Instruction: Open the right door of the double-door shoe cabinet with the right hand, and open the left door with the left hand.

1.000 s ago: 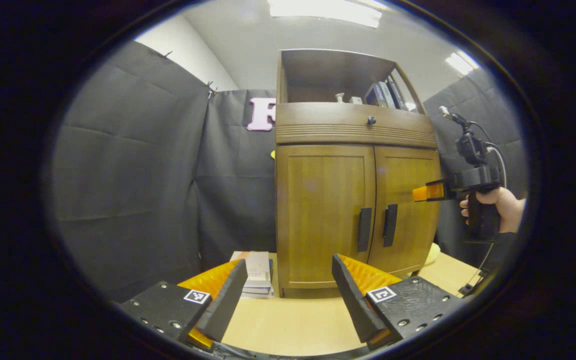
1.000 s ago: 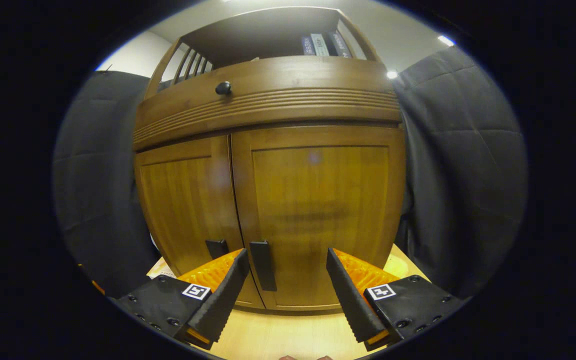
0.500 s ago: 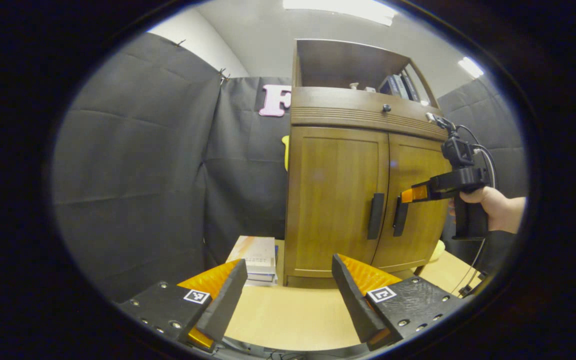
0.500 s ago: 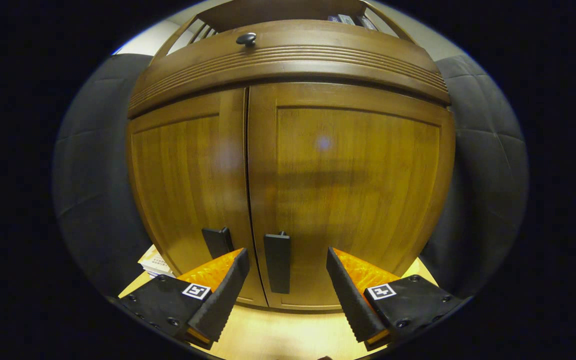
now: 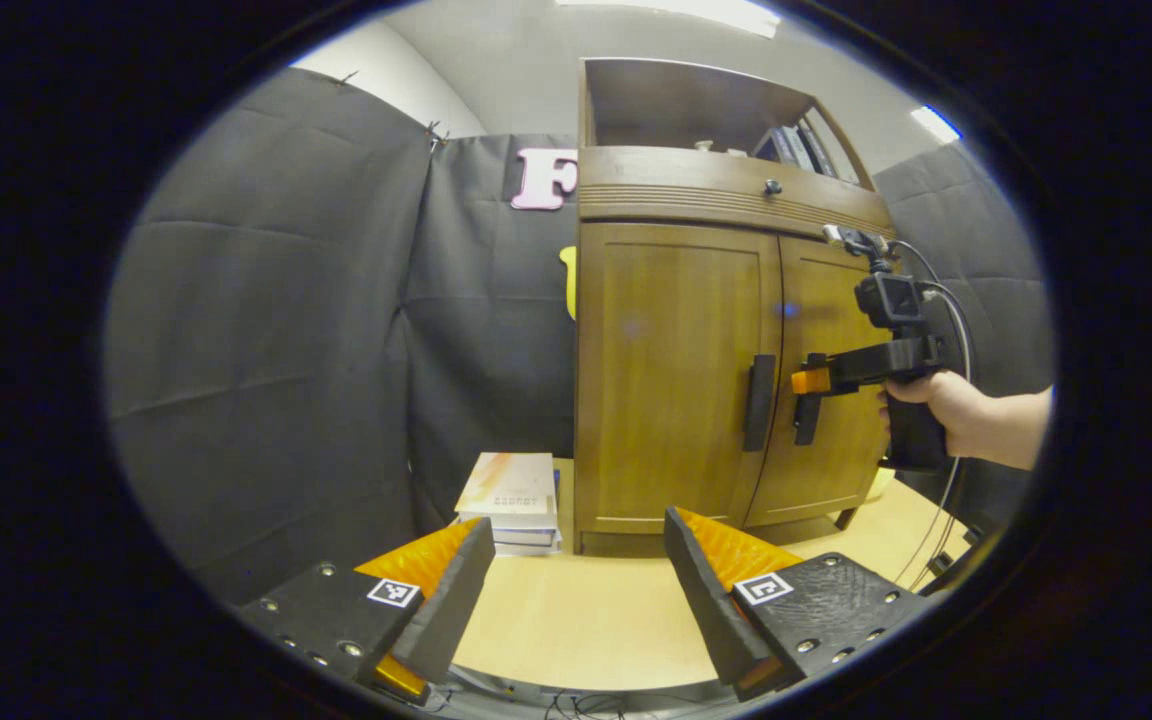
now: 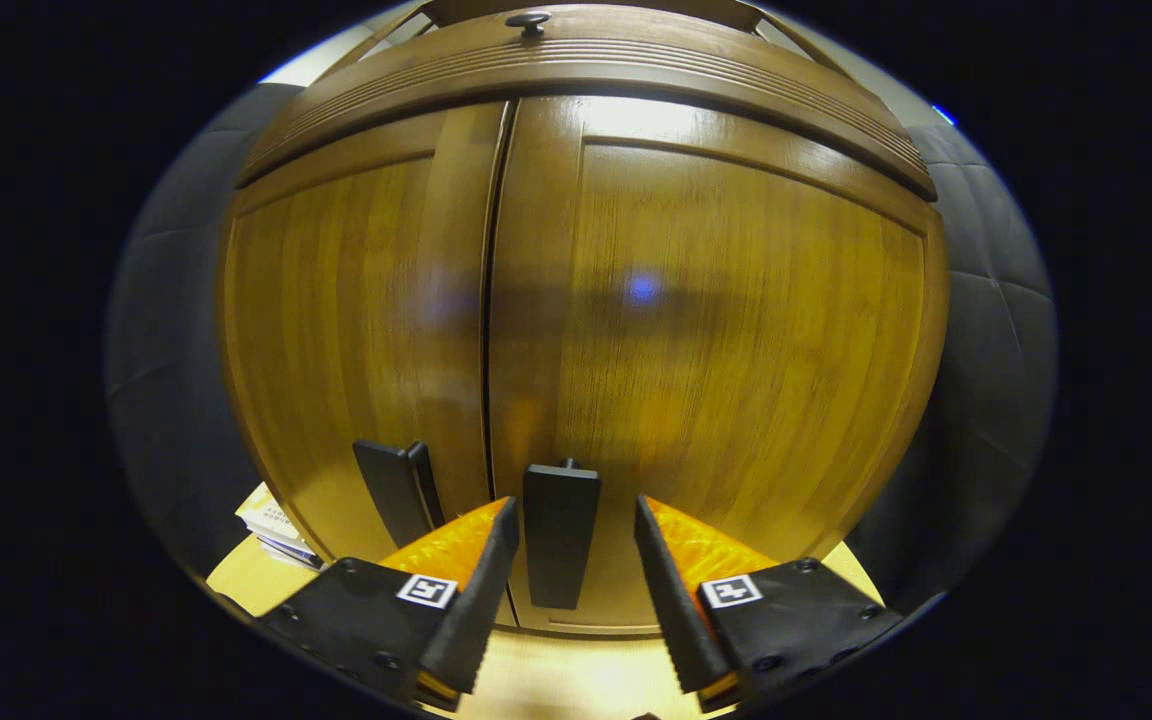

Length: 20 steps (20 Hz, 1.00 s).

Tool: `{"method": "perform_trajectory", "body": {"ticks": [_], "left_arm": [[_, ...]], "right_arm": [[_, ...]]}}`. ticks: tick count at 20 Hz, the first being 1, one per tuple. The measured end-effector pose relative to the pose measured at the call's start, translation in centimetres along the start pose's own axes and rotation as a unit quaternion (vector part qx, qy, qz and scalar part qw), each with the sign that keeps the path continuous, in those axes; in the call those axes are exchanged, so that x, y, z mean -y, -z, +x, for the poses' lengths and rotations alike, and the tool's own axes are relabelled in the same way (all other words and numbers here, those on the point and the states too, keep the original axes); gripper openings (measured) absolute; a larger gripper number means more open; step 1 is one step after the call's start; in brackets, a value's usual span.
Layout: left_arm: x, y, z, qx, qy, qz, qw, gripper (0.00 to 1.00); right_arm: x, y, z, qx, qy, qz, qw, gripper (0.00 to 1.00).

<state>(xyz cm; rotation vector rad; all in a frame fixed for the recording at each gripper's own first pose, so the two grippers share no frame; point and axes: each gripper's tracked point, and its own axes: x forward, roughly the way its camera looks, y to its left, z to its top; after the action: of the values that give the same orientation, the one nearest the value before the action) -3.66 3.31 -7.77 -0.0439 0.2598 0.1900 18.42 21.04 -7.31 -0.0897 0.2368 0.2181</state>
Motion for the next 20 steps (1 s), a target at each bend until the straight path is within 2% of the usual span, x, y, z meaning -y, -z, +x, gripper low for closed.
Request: {"method": "perform_trajectory", "body": {"ticks": [1, 2, 4, 6, 8, 9, 11, 12, 15, 16, 20], "left_arm": [[0.2, 0.0, 0.1, 0.001, 0.002, 0.001, 1.0, 0.99], [0.5, -0.2, 0.3, 0.002, 0.005, 0.002, 1.0, 0.98], [0.9, -0.2, 0.4, 0.003, 0.017, 0.004, 1.0, 0.96], [1.1, -0.2, 0.3, 0.002, 0.023, 0.005, 1.0, 0.99], [1.2, -0.1, 0.3, -0.002, 0.026, -0.002, 1.0, 0.99], [1.4, 0.0, 0.2, -0.004, 0.027, -0.008, 1.0, 0.98], [1.5, 0.1, 0.1, -0.006, 0.022, -0.021, 1.0, 0.98], [1.6, 0.1, 0.2, -0.008, 0.02, -0.029, 0.999, 0.99], [1.7, 0.1, 0.0, -0.008, 0.016, -0.045, 0.999, 0.99], [1.7, 0.0, -0.1, -0.006, 0.015, -0.044, 0.999, 0.99], [1.3, 0.0, -0.3, -0.005, 0.013, -0.023, 1.0, 0.99]], "right_arm": [[-0.5, 0.0, 0.5, 0.008, -0.001, -0.001, 1.0, 0.65], [-0.7, -0.1, 0.7, 0.015, -0.003, -0.008, 1.0, 0.64], [-0.5, -0.1, 0.9, 0.025, 0.017, -0.006, 1.0, 0.37], [-0.4, 0.0, 0.7, 0.023, 0.011, 0.024, 0.999, 0.38], [-0.5, 0.1, 0.4, 0.019, -0.003, 0.044, 0.999, 0.31], [-0.5, 0.3, 0.7, 0.017, -0.01, 0.032, 0.999, 0.24], [-0.5, 0.4, 0.6, 0.016, -0.025, 0.02, 0.999, 0.24], [-0.6, 0.4, 0.5, 0.015, -0.033, 0.025, 0.999, 0.26], [-0.7, 0.7, 0.2, 0.007, -0.044, 0.045, 0.998, 0.24], [-0.6, 0.5, 0.1, 0.01, -0.043, 0.043, 0.998, 0.26], [-0.7, 0.6, 0.1, 0.009, -0.053, 0.041, 0.998, 0.24]]}}
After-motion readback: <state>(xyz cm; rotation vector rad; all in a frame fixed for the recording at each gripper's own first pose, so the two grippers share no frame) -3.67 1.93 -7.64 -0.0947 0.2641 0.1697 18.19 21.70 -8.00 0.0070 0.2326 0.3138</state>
